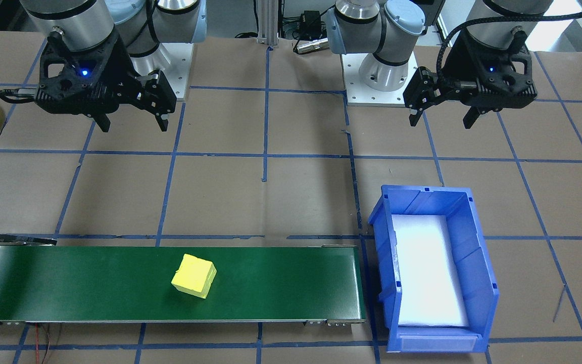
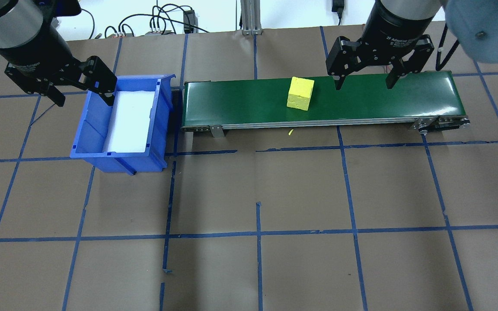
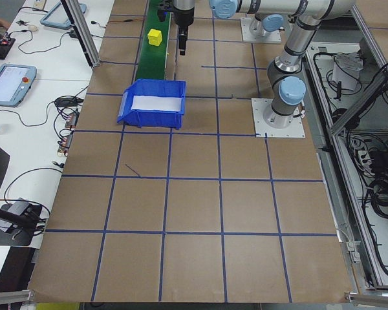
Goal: Move block left to right into plate
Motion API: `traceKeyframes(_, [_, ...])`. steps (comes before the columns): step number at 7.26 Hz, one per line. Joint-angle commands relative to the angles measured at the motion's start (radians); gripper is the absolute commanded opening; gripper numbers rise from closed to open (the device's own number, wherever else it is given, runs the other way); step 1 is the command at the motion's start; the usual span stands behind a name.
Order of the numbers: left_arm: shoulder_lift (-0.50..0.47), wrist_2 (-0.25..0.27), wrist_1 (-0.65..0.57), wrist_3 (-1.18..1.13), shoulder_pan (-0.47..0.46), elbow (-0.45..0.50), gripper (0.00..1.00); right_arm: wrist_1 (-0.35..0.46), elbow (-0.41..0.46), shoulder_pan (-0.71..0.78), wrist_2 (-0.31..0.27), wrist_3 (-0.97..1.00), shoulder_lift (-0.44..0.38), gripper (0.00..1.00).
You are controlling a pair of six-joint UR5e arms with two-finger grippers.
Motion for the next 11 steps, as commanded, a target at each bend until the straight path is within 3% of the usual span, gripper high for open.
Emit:
traceKeyframes(1, [0.000, 0.005, -0.007, 0.000, 0.003, 0.001, 1.00, 0.033, -0.004, -0.018, 0.002, -0.011, 0.018, 1.00])
traceKeyframes(2, [0.000, 0.005, -0.007, 0.000, 0.003, 0.002, 1.00, 0.120, -0.016, -0.017, -0.050, -0.023, 0.007, 1.00])
traceKeyframes(11, [0.000, 0.003, -0.002, 0.000, -0.001, 0.008, 1.00, 0.121, -0.012, -0.041, -0.050, -0.020, -0.014, 1.00])
